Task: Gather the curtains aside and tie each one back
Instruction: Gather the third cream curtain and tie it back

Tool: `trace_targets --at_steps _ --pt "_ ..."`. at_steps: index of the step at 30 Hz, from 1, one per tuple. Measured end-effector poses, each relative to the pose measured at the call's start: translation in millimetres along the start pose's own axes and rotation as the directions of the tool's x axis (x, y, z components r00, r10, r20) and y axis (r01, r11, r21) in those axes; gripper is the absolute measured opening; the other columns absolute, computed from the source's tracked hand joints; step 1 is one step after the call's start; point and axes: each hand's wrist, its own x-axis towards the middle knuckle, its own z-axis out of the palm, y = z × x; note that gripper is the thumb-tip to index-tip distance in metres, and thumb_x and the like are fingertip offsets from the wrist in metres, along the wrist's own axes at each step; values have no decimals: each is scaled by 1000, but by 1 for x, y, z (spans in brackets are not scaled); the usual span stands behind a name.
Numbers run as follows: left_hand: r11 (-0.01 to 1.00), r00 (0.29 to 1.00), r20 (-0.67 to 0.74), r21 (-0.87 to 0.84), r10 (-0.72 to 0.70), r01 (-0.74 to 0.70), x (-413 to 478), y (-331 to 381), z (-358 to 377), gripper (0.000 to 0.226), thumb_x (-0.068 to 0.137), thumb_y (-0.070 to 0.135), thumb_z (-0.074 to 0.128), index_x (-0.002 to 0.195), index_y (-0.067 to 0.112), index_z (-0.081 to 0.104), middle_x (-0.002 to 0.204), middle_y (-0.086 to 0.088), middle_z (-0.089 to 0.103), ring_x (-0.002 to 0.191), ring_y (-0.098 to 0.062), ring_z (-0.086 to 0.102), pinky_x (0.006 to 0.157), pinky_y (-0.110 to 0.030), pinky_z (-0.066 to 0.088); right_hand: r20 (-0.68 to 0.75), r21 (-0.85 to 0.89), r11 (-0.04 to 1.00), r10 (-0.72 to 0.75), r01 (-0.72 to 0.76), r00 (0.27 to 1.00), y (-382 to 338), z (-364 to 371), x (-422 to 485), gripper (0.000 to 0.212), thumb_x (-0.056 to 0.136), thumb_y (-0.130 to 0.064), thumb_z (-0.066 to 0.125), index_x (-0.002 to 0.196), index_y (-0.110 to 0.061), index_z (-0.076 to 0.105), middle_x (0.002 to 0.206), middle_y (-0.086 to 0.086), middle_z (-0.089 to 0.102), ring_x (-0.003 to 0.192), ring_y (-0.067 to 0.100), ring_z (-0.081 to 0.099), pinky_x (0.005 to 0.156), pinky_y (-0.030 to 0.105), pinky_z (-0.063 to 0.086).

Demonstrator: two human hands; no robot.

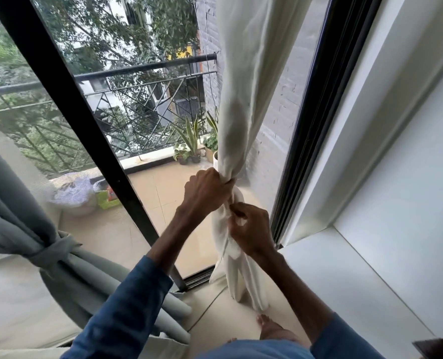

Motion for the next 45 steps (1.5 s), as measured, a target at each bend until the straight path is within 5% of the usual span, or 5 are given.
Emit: trace_targets --at_steps 6,16,32,42,45 --pt "982 991 116 -185 64 -42 2 -9 2 49 92 53 56 72 12 73 72 -1 73 73 -27 68 74 -43 56 51 367 882 299 -296 953 7 -14 15 22 87 -23 49 72 -16 63 60 -8 58 60 13 51 62 40 44" --pt "977 996 5 -194 86 -84 14 -23 9 50 90 55 62 71 9 59 69 -6 59 65 -28 54 57 -33 39 61 96 995 8 -13 998 25 -16 22 19 100 -44 58 102 -30 70 67 -17 65 65 5 65 69 38 57" --pt "873 955 26 -414 297 -260 37 -43 19 21 94 32 68 96 13 76 85 0 75 79 -14 68 71 -40 55 218 49 999 -6 -5 976 81 -78 108 8 90 -10 74 90 -11 82 75 6 77 69 31 69 66 40 54" --pt "769 896 182 -598 405 -226 33 -36 36 27 94 29 68 117 16 69 111 7 74 105 -10 70 89 -37 59 416 -227 970 176 -85 892 85 -55 177 17 87 -9 73 101 -16 82 80 -5 70 55 -8 55 53 6 36" --pt "777 856 219 -563 468 -281 35 -34 33 25 94 30 66 115 16 70 109 6 73 102 -10 69 89 -35 58 497 -288 955 211 -70 841 57 -49 192 19 93 -3 62 109 1 73 95 11 74 86 20 68 57 5 38"
